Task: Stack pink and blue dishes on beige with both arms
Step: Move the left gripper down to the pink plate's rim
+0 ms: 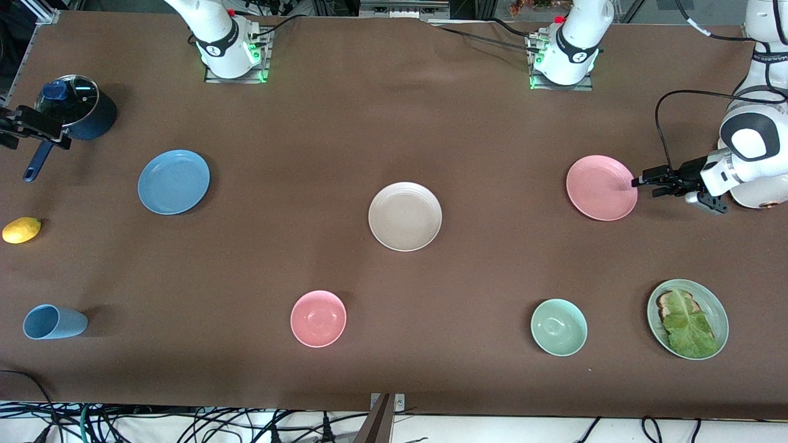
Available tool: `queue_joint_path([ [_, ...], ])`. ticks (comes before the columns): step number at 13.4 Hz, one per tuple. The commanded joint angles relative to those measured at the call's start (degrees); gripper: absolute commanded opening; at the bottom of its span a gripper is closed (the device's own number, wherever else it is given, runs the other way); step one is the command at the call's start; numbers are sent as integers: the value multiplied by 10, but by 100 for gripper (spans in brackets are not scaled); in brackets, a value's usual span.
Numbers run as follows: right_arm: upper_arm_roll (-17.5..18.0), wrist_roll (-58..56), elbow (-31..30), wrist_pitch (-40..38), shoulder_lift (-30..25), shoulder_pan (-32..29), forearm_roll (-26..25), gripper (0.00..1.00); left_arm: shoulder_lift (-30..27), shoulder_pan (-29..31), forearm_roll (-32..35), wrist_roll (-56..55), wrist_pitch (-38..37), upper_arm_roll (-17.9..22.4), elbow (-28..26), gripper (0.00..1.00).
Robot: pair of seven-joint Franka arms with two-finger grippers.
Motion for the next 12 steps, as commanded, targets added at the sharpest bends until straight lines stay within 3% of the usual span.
queue_joint_path([
  [1, 2, 6, 12, -5, 4, -3, 2, 100, 13, -2, -22, 24, 16, 2, 5, 99],
  [7, 2, 6, 12, -5, 4, -3, 2, 100, 25, -11, -34, 24, 24, 1, 8, 98],
  [9, 2, 6, 12, -5, 4, -3, 2, 100, 27, -11, -34, 24, 28, 1, 8, 89],
  [12, 2, 6, 12, -5, 4, -3, 2, 100, 27, -11, -34, 25, 29, 1, 8, 41],
])
